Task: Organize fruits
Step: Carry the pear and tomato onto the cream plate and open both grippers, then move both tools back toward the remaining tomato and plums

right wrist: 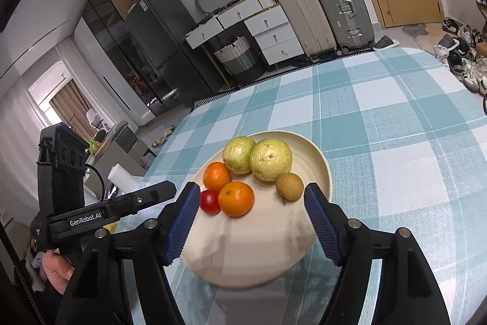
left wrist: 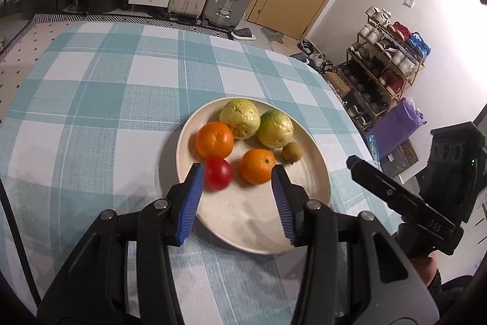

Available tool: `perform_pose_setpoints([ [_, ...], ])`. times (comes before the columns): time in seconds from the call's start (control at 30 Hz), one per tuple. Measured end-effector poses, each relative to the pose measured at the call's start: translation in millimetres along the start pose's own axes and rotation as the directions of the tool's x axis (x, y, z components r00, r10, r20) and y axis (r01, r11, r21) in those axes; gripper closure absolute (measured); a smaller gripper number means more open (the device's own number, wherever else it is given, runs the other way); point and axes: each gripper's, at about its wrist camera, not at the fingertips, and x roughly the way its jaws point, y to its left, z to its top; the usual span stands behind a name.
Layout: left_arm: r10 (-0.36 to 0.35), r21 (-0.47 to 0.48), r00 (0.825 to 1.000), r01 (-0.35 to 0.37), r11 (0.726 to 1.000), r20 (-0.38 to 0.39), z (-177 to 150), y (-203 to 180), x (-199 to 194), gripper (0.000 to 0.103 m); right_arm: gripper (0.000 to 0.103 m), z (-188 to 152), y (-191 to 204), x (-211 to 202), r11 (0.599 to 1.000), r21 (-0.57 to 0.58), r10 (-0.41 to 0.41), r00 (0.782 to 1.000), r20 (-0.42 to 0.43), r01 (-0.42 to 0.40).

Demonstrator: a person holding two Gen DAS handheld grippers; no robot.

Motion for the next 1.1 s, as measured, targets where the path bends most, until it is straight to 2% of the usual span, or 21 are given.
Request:
perform_pose_setpoints([
  [0.07, 0.022, 0.016, 1.0, -0.022, 1.0, 0.007, -5, -5, -7, 0.056, 0.027, -2, 3, -7, 1.0, -0.011, 0.003, 1.0, 0.008, -0.003],
  [0.23, 0.058, 0.046, 0.998, -0.059, 0.997, 0.022, -14, -18, -25, 0.054, 0.014, -9, 17, -25, 0.998, -0.058, -0.014, 0.999, 0.031, 0.016],
  [0.37, 0.078, 0.061, 0.996, -0.081, 0.995, 0.049, -23, -29, -41, 0.041, 0.009, -14, 28, -36, 0.995, -0.093, -0.016, 0.999, 0.046, 0.02],
  [0.43, 0.081, 0.075, 0.995, -0.085, 0.993, 0.055, -28, -36, -48, 0.04, 0.006, -17, 32, -43, 0.994, -0.104, -0.019, 0.998, 0.058, 0.024],
  [0.53, 0.096, 0.083, 0.994, -0.101, 0.991, 0.058, -34, -42, -56, 0.037, 0.004, -22, 38, -52, 0.993, -0.111, -0.021, 0.998, 0.065, 0.028],
  [0.6, 0.101, 0.086, 0.993, -0.107, 0.991, 0.067, -41, -47, -62, 0.028, 0.004, -25, 41, -57, 0.993, -0.114, -0.021, 0.997, 0.071, 0.029],
  [0.67, 0.11, 0.089, 0.991, -0.117, 0.989, 0.079, -46, -51, -67, 0.024, 0.002, -30, 45, -64, 0.991, -0.129, -0.018, 0.997, 0.078, 0.028],
  [0.93, 0.134, 0.084, 0.986, -0.142, 0.986, 0.096, -68, -57, -83, 0.02, 0.001, -52, 59, -85, 0.985, -0.171, -0.012, 0.996, 0.088, 0.027],
  [1.1, 0.138, 0.076, 0.986, -0.145, 0.986, 0.098, -87, -57, -96, 0.019, 0.001, -66, 64, -91, 0.983, -0.183, -0.006, 0.999, 0.047, 0.015],
])
